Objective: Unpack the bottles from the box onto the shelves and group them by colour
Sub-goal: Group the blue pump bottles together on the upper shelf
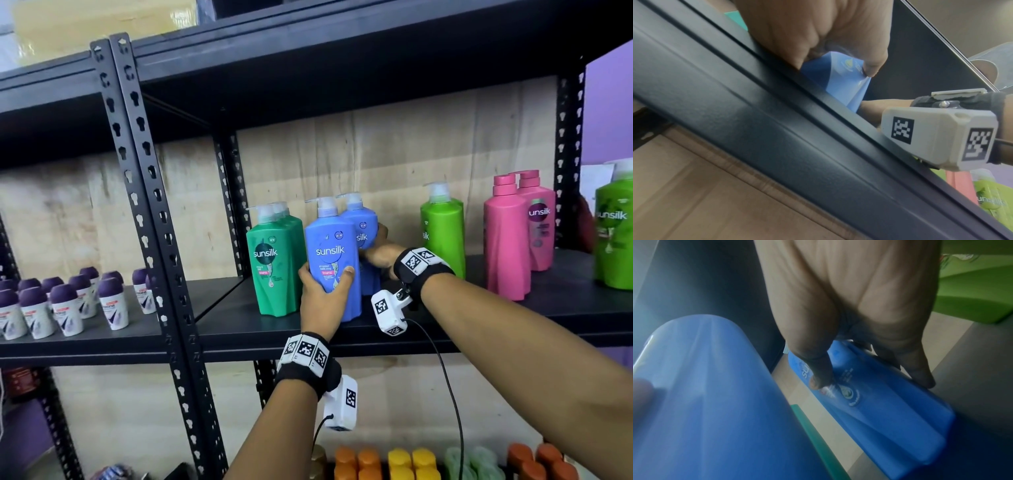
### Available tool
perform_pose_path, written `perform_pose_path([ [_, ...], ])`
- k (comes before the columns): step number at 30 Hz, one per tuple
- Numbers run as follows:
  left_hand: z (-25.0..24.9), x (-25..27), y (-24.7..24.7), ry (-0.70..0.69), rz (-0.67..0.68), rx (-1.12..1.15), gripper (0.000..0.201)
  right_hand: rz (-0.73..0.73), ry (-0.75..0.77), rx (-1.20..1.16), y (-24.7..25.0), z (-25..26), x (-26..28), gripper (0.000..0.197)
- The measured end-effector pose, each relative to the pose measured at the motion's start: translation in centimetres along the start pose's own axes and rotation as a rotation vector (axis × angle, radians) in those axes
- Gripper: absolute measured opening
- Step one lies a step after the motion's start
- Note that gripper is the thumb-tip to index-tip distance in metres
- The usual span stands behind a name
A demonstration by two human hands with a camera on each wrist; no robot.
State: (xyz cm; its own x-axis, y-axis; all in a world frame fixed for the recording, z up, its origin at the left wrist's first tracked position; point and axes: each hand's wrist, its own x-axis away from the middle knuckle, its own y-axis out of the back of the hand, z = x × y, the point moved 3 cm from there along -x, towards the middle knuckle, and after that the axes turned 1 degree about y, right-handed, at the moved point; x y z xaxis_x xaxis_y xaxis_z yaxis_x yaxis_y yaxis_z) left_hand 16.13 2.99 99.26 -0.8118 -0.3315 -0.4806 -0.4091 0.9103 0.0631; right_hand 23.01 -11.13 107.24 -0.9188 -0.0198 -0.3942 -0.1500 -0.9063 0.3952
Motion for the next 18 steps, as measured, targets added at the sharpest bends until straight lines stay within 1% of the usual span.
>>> perform_pose_path([
  [2,-0.1,0.1,0.1,-0.004,-0.004,-0.005,0.052,-0.006,0.028,0.011,0.1,0.2,0.1,0.032],
  [6,-0.2,0.2,0.1,-0.004,0.000,-0.013,0.054,0.006,0.050,0.012,0.2,0.4,0.6,0.036],
  [9,-0.2,0.3,0.2,-0.009,0.003,-0.014,0.054,0.094,0.052,0.067,0.5,0.7,1.3,0.036],
  [11,-0.2,0.3,0.2,-0.013,0.008,-0.017,0.055,0.139,0.046,0.064,1.0,0.5,1.8,0.031],
  [14,-0.2,0.3,0.1,-0.024,0.018,-0.027,0.059,0.118,0.058,0.019,2.2,-0.4,2.8,0.019],
  [15,-0.2,0.4,0.0,-0.025,0.027,-0.039,0.060,0.110,0.061,0.015,2.6,-0.6,3.5,0.023],
  [17,-0.4,0.5,-0.2,-0.017,0.069,-0.076,0.066,0.097,0.060,0.000,2.8,-1.4,4.4,0.048],
  [18,-0.4,0.5,-0.3,-0.004,0.103,-0.102,0.068,0.096,0.057,-0.027,2.6,-1.9,4.9,0.056],
])
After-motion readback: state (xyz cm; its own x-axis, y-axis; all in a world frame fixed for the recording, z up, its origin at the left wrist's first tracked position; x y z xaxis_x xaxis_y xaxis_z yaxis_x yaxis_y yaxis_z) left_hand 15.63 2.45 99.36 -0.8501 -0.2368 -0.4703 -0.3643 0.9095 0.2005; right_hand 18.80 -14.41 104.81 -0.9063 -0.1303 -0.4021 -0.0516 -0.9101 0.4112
